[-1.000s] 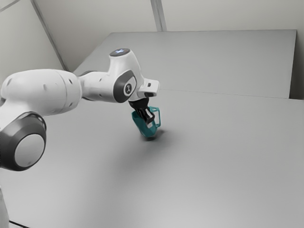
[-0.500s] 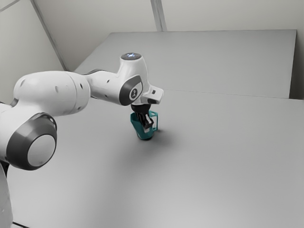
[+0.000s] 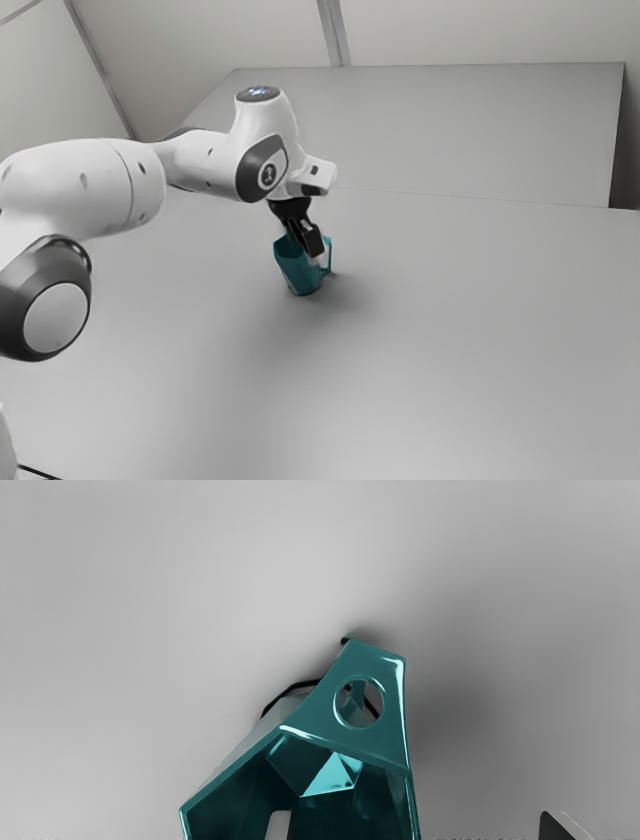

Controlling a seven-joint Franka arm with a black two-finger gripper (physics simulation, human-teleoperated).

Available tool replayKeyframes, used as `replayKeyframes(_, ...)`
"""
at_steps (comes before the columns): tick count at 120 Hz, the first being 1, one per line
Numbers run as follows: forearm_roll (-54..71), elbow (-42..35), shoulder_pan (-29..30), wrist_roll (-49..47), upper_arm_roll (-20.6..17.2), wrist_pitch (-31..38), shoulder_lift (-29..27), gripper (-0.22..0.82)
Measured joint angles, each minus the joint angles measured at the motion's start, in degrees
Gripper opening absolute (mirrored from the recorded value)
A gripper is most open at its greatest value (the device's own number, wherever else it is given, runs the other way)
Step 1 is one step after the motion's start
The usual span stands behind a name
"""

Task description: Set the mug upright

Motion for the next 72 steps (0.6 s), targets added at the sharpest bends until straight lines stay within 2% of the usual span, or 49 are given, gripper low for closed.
replayKeyframes(24, 1.69, 1.67, 0.93, -2.28, 0.76, -2.62, -6.78, 0.58)
replayKeyframes(55, 8.06, 12.77, 1.08, -8.38, 0.61, -14.45, -10.49, 0.60)
replayKeyframes(59, 8.42, 13.14, 2.62, -9.07, -1.09, -15.71, -11.35, 0.60)
replayKeyframes(66, 8.92, 13.55, 11.43, -10.20, -10.30, -17.63, -12.55, 0.60)
replayKeyframes(72, 9.33, 14.44, 14.79, -11.09, -13.58, -18.98, -12.92, 0.60)
